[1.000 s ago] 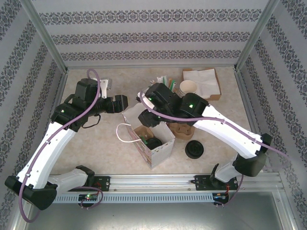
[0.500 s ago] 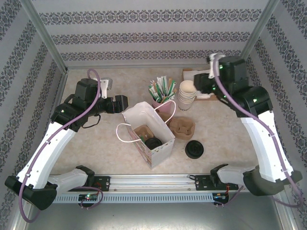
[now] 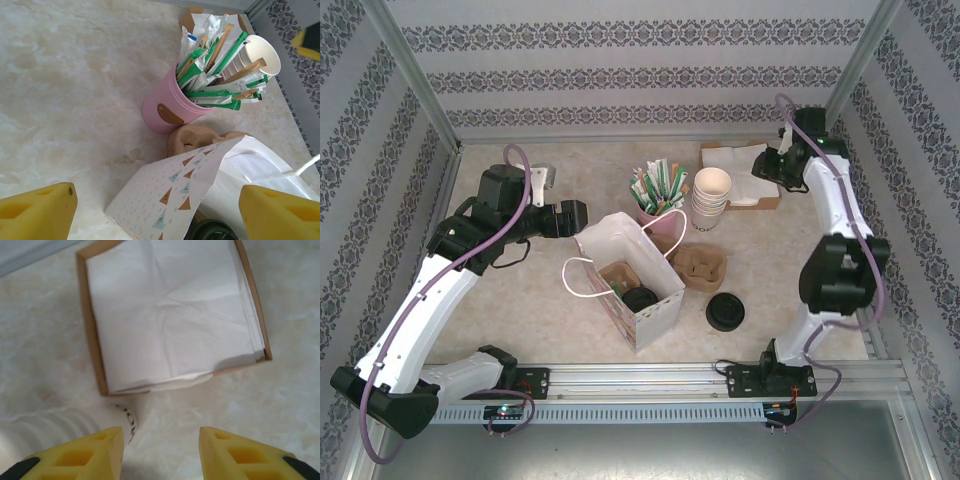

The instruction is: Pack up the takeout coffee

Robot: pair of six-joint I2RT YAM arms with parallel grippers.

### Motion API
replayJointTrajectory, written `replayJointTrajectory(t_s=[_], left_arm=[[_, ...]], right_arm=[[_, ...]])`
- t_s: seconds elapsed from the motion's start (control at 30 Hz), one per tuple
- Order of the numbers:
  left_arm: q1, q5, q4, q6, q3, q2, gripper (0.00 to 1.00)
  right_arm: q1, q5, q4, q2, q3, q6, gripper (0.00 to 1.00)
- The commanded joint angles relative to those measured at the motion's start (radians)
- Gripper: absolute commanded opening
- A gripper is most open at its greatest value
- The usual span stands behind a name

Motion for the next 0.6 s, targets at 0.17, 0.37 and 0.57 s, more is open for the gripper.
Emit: replayJointTrajectory(t_s=[0.17, 0.37, 0.57], left_arm=[[-0.012, 0.049, -0.036, 0.044, -0.003, 0.021, 0.84], [-0.012, 0.093, -0.062, 0.077, 0.025, 0.043, 0.80], [-0.012, 0.098, -0.090, 0.096, 0.049, 0.049, 0.80]], right_arm=[[0.023, 0.010, -0.048, 0.216, 0.180, -0.047, 0.45], [0.035, 0.052, -0.090, 0.322, 0.261, -0.084, 0.47], [0.054, 0.087, -0.106, 0.391, 0.296, -0.116, 0.46]])
